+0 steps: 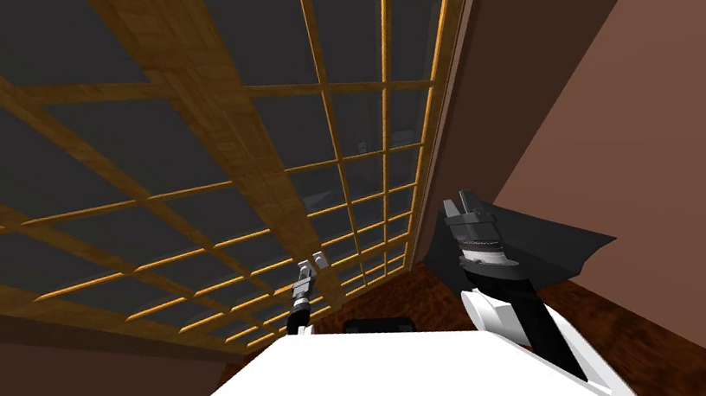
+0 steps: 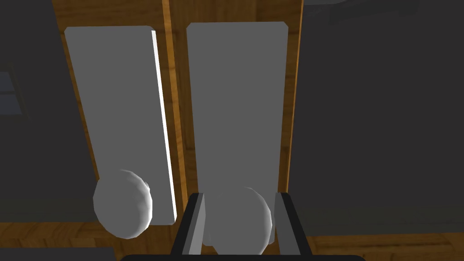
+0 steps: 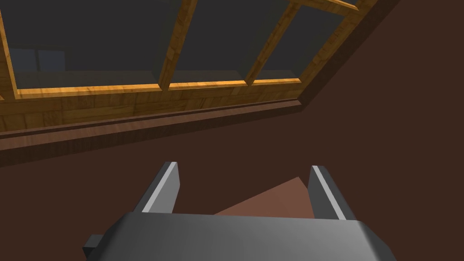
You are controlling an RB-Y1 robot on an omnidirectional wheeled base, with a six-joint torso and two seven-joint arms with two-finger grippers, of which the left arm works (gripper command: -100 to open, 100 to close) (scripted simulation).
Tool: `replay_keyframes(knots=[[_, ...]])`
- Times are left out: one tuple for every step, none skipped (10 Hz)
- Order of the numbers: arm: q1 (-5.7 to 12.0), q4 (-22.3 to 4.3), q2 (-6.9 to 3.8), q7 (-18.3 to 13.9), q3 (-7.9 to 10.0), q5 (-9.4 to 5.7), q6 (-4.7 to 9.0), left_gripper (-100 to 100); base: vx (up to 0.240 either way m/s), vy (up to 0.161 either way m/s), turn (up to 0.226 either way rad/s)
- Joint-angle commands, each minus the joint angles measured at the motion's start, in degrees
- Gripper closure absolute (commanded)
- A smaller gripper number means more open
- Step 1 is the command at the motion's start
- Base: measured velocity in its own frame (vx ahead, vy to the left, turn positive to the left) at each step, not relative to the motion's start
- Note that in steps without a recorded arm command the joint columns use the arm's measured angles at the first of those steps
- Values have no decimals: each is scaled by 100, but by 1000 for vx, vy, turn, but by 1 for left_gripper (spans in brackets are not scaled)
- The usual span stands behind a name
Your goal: Pull the door open
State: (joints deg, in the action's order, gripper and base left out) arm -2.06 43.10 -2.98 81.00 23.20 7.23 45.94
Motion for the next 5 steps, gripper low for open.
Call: replay_keyframes(knots=[[-150, -54, -44, -120, 29, -19, -21, 100, -129, -41, 25], [-234, -77, -60, -196, 45, -31, -26, 100, -145, -46, 24], [-277, -89, -68, -233, 53, -36, -29, 100, -176, -35, 47], [-363, -107, -84, -340, 64, -50, -33, 100, -198, -35, 69], [-450, -119, -102, -494, 69, -66, -35, 100, -164, -47, 56]])
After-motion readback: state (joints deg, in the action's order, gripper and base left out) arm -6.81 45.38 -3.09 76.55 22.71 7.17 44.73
